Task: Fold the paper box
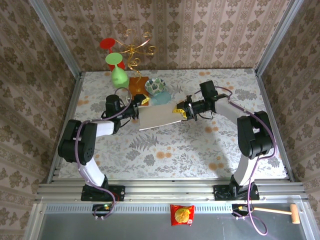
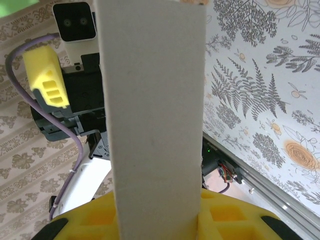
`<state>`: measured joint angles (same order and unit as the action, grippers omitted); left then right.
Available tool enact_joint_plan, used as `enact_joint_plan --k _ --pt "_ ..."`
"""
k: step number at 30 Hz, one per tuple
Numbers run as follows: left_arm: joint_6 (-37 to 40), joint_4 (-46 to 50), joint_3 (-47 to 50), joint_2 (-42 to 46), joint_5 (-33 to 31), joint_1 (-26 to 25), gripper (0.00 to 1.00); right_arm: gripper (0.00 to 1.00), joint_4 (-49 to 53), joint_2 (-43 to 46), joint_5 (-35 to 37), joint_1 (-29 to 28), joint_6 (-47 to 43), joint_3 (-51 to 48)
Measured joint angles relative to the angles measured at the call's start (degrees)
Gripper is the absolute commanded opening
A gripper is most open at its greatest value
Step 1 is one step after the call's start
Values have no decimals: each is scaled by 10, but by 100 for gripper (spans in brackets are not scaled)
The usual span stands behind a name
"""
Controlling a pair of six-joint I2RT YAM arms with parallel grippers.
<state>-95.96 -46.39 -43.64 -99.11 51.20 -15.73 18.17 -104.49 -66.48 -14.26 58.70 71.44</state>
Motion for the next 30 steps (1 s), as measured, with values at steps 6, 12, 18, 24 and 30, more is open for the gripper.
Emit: enact_joint_plan --k 6,12,18,24,30 --pt "-12 -3 -4 -13 -1 0 44 29 0 -7 0 4 -9 16" --pt "-12 -5 -8 -12 -6 -1 11 30 4 -13 -5 13 -17 25" --pt "6 44 -19 11 -21 -3 0 31 11 -24 -21 17 -27 38" --pt "8 52 -27 16 -25 -3 4 33 12 -25 -26 19 -31 45" --pt "-9 50 -26 18 -37 -10 1 51 -1 -29 -20 18 -17 45"
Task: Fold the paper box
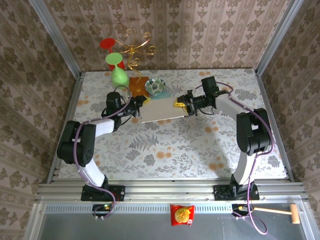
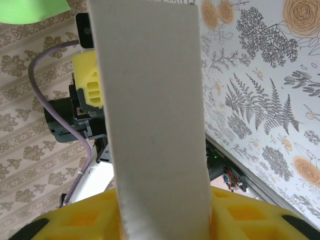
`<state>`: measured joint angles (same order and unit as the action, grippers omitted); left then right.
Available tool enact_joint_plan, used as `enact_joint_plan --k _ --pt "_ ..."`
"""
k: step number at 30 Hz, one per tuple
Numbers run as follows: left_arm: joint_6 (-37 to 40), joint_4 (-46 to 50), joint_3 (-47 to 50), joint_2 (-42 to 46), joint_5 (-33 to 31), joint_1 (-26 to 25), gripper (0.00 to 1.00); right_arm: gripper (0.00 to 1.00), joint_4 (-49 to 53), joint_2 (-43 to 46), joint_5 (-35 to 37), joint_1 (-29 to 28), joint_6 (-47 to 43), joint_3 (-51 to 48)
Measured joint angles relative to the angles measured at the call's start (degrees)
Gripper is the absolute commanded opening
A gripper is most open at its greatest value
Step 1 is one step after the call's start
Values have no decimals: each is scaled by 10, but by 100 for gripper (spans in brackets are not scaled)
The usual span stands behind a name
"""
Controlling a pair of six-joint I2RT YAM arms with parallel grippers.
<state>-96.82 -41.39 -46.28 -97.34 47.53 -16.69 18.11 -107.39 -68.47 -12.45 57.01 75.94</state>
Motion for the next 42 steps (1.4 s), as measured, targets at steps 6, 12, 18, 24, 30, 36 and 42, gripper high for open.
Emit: enact_joint_plan --k 6,12,18,24,30,36,42 --pt "-54 -13 39 22 -30 -18 2 62 -2 4 40 1 6 -4" --pt "-93 19 79 49 -63 -17 5 66 -26 82 97 26 44 -77" --pt "-154 25 122 52 -87 -17 5 62 -12 182 192 56 35 -110" --pt "-203 36 155 60 -114 -24 5 61 32 326 387 -9 -188 -134" --pt "-219 66 156 75 -118 -28 5 69 -72 476 490 -129 -512 -294" --pt "-219 103 156 86 -106 -28 5 81 -105 440 509 -129 -844 -336" --pt "-219 125 156 86 -99 -28 5 81 -60 371 507 -138 -1043 -245"
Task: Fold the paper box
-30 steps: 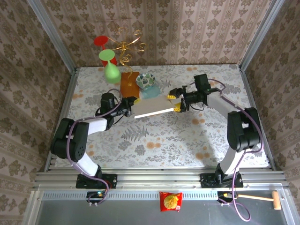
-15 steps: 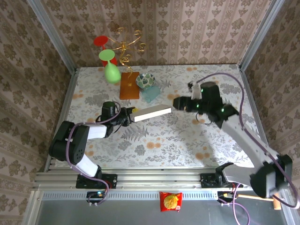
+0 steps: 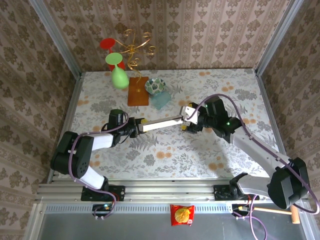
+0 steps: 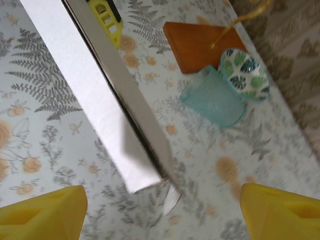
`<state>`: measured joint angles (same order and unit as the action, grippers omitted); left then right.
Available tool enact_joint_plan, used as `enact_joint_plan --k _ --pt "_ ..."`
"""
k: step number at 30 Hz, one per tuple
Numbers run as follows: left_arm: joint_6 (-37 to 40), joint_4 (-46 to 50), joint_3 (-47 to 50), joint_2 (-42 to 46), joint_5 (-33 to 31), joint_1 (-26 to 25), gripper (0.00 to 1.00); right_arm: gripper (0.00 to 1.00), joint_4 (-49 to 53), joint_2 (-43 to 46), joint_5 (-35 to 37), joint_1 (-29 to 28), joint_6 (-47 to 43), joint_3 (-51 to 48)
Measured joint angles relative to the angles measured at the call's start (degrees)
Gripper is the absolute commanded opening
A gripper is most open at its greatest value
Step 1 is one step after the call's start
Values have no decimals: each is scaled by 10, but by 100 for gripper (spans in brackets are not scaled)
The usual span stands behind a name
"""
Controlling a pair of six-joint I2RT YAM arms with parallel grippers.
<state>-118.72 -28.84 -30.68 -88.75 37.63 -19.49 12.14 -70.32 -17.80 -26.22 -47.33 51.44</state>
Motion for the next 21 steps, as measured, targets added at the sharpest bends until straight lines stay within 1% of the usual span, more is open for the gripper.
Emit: enact_joint_plan --k 3,6,13,15,18,19,21 --pt "0 2 -1 0 1 0 5 80 10 -24 5 -15 -47 23" --pt "0 2 -1 0 1 0 5 76 36 -52 8 -32 -81 43" --pt "5 2 -1 0 5 0 5 68 72 -101 22 -66 -115 68" --pt "6 2 -2 0 7 0 5 63 78 -123 29 -74 -120 81" --pt "12 3 -3 0 9 0 6 52 85 -151 44 -90 -129 99" --pt "15 4 -4 0 9 0 7 49 87 -157 52 -94 -130 103" --pt "20 10 -5 0 10 0 12 44 89 -162 63 -100 -129 107"
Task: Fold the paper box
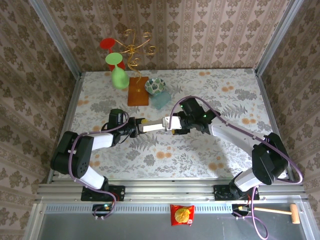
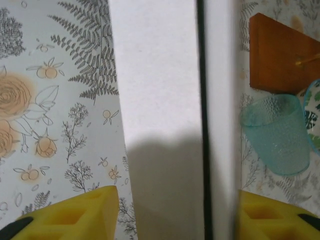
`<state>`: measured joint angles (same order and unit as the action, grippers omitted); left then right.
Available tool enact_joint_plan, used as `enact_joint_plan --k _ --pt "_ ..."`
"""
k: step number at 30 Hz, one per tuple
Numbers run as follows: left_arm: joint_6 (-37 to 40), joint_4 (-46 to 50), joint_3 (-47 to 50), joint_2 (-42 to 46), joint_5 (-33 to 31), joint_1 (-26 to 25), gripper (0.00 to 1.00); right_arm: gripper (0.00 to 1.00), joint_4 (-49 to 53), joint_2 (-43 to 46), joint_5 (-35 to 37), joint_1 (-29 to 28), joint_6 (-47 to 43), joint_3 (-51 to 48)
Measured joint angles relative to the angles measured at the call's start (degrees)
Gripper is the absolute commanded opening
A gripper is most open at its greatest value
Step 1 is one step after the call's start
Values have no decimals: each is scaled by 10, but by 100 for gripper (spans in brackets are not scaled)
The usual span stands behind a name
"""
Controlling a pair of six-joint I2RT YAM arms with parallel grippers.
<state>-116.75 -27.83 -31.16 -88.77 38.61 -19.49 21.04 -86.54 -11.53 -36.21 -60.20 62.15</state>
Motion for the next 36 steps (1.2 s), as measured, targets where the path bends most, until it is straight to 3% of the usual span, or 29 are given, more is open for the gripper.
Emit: enact_joint_plan --k 4,5,8,10,15,19,20,21,23,25,26,27,28,31,34,36 --pt "4 6 0 0 2 0 31 29 5 -1 16 -4 0 6" --pt "5 7 0 0 4 0 33 29 9 -1 18 -5 0 8" --pt "13 4 0 0 5 1 55 29 18 -1 22 -6 3 9" --pt "23 5 -1 5 6 5 64 29 24 -1 24 -6 5 9" --pt "108 109 -9 98 -3 44 65 28 57 -1 21 -2 21 29" --pt "289 297 -101 229 -70 109 63 26 101 1 4 9 41 61" --pt "344 332 -141 249 -93 117 86 26 118 3 -1 12 47 65" --pt "401 371 -187 262 -118 116 100 26 131 5 -6 14 51 66" --pt "550 435 -315 271 -195 81 100 26 163 10 -15 19 57 66" --pt "642 433 -376 289 -266 33 100 26 184 14 -23 22 63 66" --pt "666 420 -376 311 -294 18 96 26 192 17 -25 23 64 65" --pt "676 413 -364 329 -312 16 85 26 198 20 -27 24 66 64" --pt "681 396 -339 350 -322 28 67 26 204 22 -29 25 67 63" --pt "687 388 -298 342 -330 64 51 26 217 23 -35 27 69 63" --pt "760 419 -302 279 -322 24 53 26 226 23 -37 27 73 63" --pt "815 446 -299 258 -280 -14 50 26 231 23 -38 27 75 63"
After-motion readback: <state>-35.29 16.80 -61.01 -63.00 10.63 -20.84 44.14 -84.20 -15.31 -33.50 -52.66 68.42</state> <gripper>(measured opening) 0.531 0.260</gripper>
